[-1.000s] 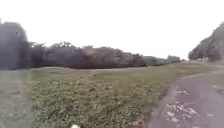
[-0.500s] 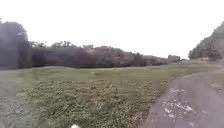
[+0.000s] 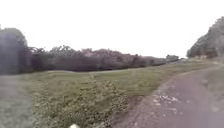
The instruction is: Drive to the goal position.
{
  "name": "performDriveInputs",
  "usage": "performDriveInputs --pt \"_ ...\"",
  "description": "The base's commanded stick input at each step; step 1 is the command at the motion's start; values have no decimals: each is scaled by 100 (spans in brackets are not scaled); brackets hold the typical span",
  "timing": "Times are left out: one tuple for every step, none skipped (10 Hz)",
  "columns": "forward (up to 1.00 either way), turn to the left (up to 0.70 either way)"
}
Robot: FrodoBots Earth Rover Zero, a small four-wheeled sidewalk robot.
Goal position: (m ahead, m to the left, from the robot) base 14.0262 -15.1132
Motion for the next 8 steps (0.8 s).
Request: performDriveInputs --pt "0 0" --pt "0 -33" --pt "0 -75" --pt "0 -100" --pt "0 -100" --pt "0 -100" --pt "0 -100" --pt "0 -100"
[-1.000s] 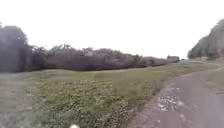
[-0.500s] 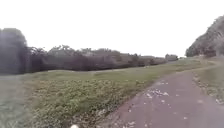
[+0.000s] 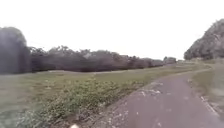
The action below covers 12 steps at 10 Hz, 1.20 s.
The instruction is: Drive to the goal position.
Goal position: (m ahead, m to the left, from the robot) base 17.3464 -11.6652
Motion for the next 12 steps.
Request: performDriveInputs --pt "0 -100" --pt "0 -100" --pt "0 -100" --pt "0 -100" --pt "0 -100" --pt "0 -100" --pt "0 -100" --pt "0 -65" --pt "7 0" --pt "9 0" --pt "43 0" --pt "100 0"
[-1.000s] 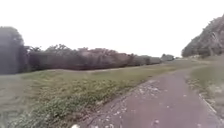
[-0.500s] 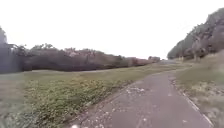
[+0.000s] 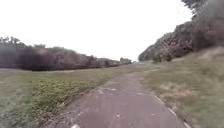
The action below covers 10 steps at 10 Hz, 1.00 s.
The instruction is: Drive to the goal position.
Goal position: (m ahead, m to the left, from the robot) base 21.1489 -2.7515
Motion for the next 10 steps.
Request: performDriveInputs --pt "100 0" --pt "100 0" --pt "100 0" --pt "100 0" --pt "100 0" --pt "100 0" --pt "100 0" --pt "100 0" --pt "100 -5" --pt "100 -11"
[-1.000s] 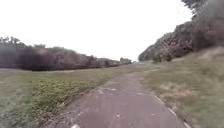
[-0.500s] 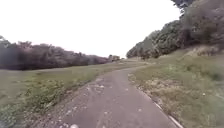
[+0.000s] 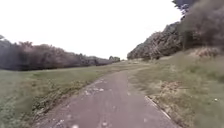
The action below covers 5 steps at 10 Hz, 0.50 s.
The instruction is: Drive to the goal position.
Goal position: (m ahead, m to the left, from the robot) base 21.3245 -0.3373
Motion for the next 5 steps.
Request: performDriveInputs --pt "100 -10" --pt "100 -5" --pt "100 -13" --pt "100 -24" --pt "100 -1"
